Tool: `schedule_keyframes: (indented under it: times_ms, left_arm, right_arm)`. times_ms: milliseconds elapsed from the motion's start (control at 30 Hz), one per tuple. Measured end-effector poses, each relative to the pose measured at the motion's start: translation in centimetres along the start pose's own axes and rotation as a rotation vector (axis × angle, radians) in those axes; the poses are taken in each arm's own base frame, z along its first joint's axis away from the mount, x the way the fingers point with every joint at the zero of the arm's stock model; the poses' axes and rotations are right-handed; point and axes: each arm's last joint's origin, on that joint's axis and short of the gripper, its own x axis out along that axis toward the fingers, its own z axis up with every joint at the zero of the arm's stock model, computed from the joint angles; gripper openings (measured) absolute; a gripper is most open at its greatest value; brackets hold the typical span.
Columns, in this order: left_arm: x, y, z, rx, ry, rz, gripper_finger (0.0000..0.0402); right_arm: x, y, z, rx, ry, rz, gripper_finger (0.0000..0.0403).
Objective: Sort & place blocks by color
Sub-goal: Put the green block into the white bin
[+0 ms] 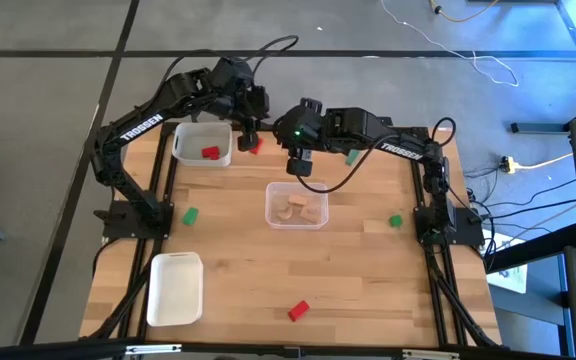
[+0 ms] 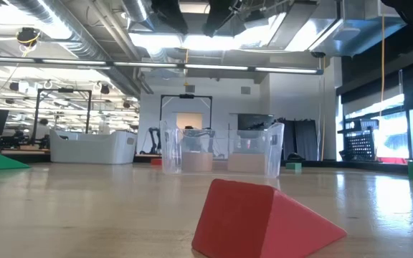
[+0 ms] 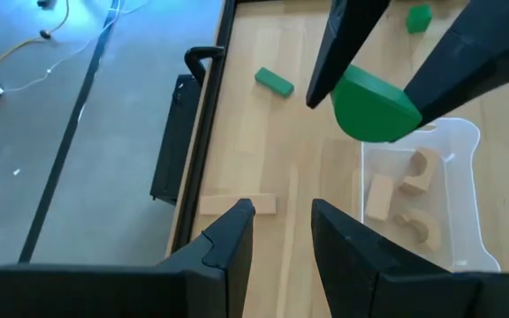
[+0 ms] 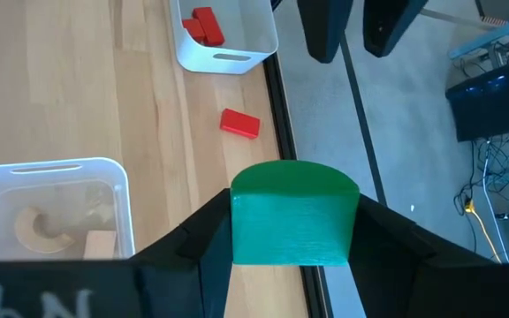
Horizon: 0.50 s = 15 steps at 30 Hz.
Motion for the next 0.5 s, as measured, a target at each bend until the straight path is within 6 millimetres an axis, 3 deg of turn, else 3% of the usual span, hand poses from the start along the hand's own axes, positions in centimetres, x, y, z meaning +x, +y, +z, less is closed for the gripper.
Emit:
schedule_keyframes:
  times_ms: [300, 500]
  left_arm:
    - [0.0, -0.1, -0.2, -0.001, 0.019, -0.006, 0.0108]
    - [-0.1, -0.1, -1.0, -0.002, 0.14, 0.072, 0.0108]
  right_arm:
    - [0.0, 0.0, 0.0, 0.004, 0.0, 0.0, 0.0173]
    - [0.0, 0.1, 0.0, 0.003, -0.001, 0.013, 0.0173]
